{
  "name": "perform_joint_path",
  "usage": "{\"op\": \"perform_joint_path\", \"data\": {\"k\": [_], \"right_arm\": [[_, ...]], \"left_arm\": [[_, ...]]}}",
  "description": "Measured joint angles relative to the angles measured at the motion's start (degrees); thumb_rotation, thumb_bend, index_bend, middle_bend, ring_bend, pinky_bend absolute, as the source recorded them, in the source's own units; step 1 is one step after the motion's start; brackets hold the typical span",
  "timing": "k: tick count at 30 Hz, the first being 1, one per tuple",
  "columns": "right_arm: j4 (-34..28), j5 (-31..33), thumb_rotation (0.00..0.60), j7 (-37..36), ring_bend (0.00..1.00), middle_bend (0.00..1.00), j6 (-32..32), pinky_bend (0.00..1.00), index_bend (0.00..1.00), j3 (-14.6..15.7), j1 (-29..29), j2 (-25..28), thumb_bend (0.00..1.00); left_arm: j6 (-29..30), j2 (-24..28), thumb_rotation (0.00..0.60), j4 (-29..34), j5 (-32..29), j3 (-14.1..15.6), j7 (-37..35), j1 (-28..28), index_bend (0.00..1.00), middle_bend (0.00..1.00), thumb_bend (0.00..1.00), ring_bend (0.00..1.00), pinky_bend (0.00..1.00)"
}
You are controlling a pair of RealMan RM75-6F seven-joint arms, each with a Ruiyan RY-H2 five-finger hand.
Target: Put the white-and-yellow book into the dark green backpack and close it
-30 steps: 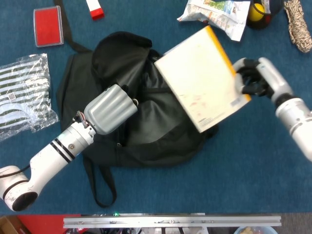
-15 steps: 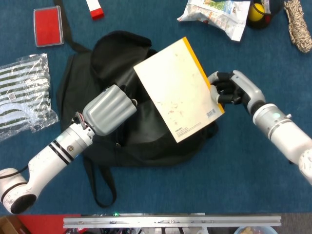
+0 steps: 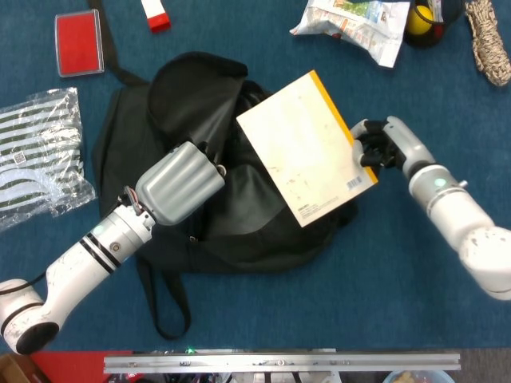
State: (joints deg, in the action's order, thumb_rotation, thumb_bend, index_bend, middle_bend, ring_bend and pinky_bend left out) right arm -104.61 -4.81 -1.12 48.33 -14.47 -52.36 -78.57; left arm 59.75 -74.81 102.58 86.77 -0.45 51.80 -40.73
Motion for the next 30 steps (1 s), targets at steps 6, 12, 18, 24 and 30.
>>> {"op": "perform_joint_path", "data": {"k": [6, 12, 18, 24, 30], "right_arm": [[1.91, 2.93, 0.6, 4.98, 0.61, 0.65, 4.1, 0.68, 0.82, 0.39, -3.03, -3.38, 0.54], [3.19, 7.31, 0.6, 8.86, 0.61, 0.65, 6.85, 0.68, 0.82, -0.95, -5.18, -5.65, 0.54], [3.96, 8.65, 0.6, 9.38, 0.61, 0.65, 7.86, 0.68, 0.82, -3.86, -6.05, -8.38, 0.54], [5.2, 10.15, 0.6, 10.07, 0.61, 0.65, 9.59, 0.68, 0.82, -6.56, -7.21, -12.32, 0.54], [5.7, 12.36, 0.6, 10.13, 0.61, 0.65, 9.68, 0.68, 0.82, -9.49, -7.33, -14.94, 0.54]], "left_arm": [[0.01, 0.14, 0.6, 1.25, 0.14, -0.28, 1.42, 0.03, 0.67, 0.6, 0.4, 0.57, 0.8], [-0.23, 0.06, 0.6, 1.76, 0.3, -0.3, 2.23, 0.08, 0.66, 0.6, 0.4, 0.57, 0.8], [-0.24, 0.02, 0.6, 2.62, 0.83, -0.28, 2.9, 0.13, 0.66, 0.6, 0.4, 0.57, 0.8], [-0.36, -0.1, 0.6, 3.61, 0.81, -0.58, 3.95, 0.08, 0.66, 0.59, 0.4, 0.57, 0.79], [-0.71, -0.22, 0.6, 3.92, 0.54, -0.61, 4.84, 0.1, 0.66, 0.59, 0.4, 0.57, 0.79]]}}
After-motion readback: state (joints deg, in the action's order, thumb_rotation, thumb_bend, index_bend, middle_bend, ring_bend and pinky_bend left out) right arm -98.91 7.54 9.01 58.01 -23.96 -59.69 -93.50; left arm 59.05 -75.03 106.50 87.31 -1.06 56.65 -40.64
